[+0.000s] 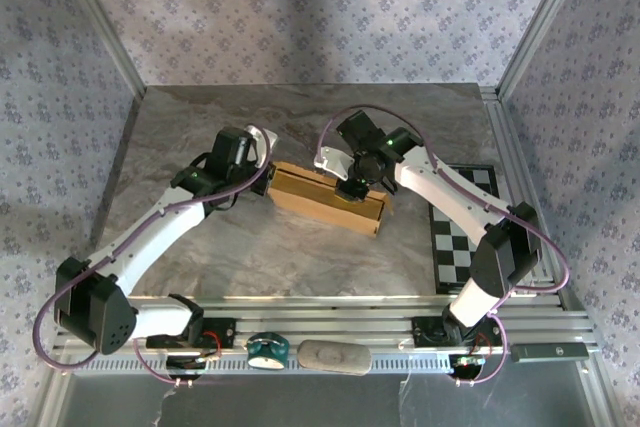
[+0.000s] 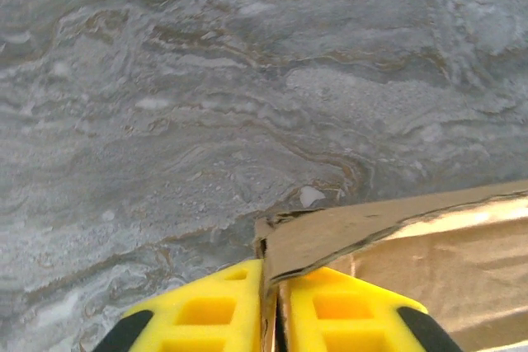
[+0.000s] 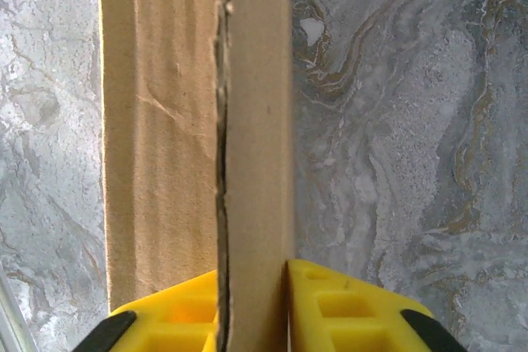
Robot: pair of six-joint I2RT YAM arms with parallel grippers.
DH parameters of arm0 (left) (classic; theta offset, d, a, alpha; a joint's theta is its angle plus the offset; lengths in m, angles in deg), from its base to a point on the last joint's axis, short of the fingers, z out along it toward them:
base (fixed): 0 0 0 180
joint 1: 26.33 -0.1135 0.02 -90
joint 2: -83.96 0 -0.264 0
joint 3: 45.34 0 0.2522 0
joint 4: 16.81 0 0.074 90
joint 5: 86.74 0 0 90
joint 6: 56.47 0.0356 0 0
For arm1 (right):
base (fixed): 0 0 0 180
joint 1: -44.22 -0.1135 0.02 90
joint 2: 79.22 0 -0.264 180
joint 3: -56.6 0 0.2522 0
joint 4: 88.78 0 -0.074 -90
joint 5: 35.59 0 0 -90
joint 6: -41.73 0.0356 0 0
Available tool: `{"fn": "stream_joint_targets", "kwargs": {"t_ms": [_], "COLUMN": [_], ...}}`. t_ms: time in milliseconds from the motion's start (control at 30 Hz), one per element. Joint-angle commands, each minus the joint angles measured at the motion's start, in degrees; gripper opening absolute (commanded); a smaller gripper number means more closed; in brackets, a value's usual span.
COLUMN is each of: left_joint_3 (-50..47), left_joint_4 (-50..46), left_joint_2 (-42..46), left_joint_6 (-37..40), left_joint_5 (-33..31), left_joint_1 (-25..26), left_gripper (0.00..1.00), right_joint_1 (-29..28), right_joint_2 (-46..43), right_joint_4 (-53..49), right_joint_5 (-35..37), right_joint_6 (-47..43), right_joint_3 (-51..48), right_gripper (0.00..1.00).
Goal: Fold the paper box
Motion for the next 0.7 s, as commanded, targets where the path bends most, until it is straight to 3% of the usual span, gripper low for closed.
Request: {"fn": "stream_joint_targets", "kwargs": {"t_ms": [0,233,467,567,667], "left_joint_3": [2.8,3.9,5.1,5.3,5.1], "left_joint_4": [-2.1,-2.5,-3.3,-3.8,-3.8], "left_joint_2": [-1.4,-2.7,-2.7,-2.9,-2.8], "left_joint_6": [-4.2,-6.2,-5.8,-6.4,-7.5], "left_joint_5": [-2.3,0.6,2.9,4.3,5.7], "left_joint_1": [-0.9,-3.2,-4.9,-5.7,-6.7], "left_gripper": [0.18,0.2,0.04,0.04,0.12], "right_joint_1": [-0.5,-0.9,-0.9,-0.9,-0.9], "right_joint_2": [-1.1,-1.3,-1.1,-0.9,-0.8], "right_joint_4": [-0.6,-0.4,-0.3,-0.3,-0.3], "right_joint_5": [0.3,0.2,0.4,0.5,0.4], "right_joint_6": [-1.2,-1.5,-1.5,-1.6,-1.7], "right_joint_3": [-0.5,-0.9,-0.6,-0.6,-0.4], "right_gripper": [0.17,0.17,0.16,0.15,0.11]}}
